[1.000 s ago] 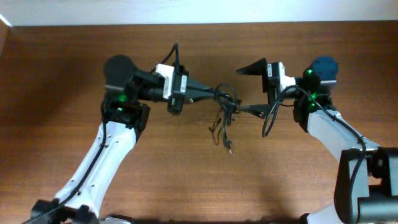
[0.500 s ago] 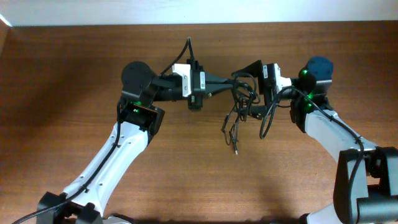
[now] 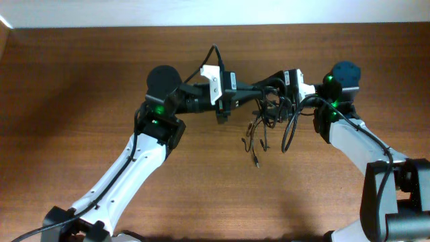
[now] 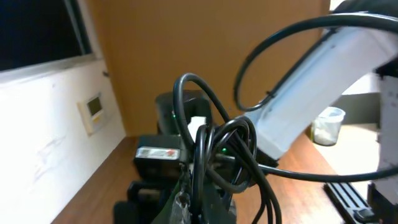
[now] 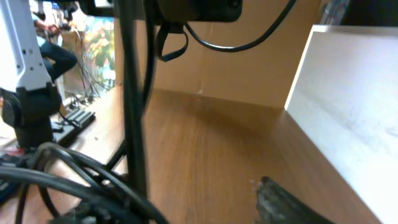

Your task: Untangle cables

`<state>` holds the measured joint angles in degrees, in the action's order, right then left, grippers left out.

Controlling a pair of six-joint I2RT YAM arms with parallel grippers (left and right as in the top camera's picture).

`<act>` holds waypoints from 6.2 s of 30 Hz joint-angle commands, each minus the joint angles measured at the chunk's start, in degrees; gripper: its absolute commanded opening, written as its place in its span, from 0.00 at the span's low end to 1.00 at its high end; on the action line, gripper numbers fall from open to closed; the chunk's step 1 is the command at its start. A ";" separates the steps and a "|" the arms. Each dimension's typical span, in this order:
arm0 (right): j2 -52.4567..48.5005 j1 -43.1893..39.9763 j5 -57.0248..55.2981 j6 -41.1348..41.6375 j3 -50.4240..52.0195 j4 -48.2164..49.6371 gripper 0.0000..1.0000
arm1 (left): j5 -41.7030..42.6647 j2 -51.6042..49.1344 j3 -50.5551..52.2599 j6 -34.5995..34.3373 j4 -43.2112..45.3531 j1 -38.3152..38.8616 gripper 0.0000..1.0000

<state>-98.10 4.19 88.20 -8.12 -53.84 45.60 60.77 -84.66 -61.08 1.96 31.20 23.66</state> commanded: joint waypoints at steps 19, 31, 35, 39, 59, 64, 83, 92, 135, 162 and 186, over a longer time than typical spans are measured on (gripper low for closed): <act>0.22 0.24 -1.88 -0.04 -0.44 0.22 0.23 | -8.09 0.02 -0.57 -0.44 -7.76 -0.83 0.00; 0.22 -5.29 -1.84 -0.02 -0.44 0.11 0.05 | -8.07 0.02 -0.57 -1.11 -10.54 -1.70 0.00; 0.22 -7.26 -2.54 -0.02 -0.44 -0.92 0.04 | -6.51 0.02 -0.57 -1.31 -10.80 -1.70 0.00; 0.22 -11.32 -9.40 0.00 -0.44 -7.87 0.04 | -6.60 0.02 -0.57 -1.25 -15.54 -1.70 0.00; 0.22 -33.81 -42.80 23.91 -0.44 -57.70 0.04 | -6.60 0.02 -0.57 -1.27 -19.54 -1.73 0.00; 0.22 -33.86 -53.00 28.81 -0.44 -65.92 0.04 | -6.60 0.02 -0.57 -1.31 -19.28 -4.07 0.00; 0.22 -33.81 -53.79 38.58 -0.44 -92.06 0.04 | -6.60 0.02 -0.57 -1.31 -20.26 -8.07 0.00; 0.22 -33.83 -54.38 38.62 -0.44 -95.32 0.82 | -28.55 0.02 -0.57 -14.78 -20.65 -8.07 0.00; 0.24 -6.16 -9.31 41.38 -0.48 -14.03 0.99 | -16.20 0.02 -0.59 2.93 -13.97 -9.20 0.00; 0.24 -0.07 -10.40 43.04 -0.48 15.89 1.00 | -13.09 0.02 -0.59 0.31 -3.96 -8.70 0.00; 0.24 -0.33 -11.39 42.84 -0.48 15.87 0.04 | -16.74 0.02 -0.57 0.04 -5.38 -4.46 0.99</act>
<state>-97.73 4.64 77.49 34.89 -53.95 61.25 44.10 -85.49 -60.90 2.15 28.45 19.49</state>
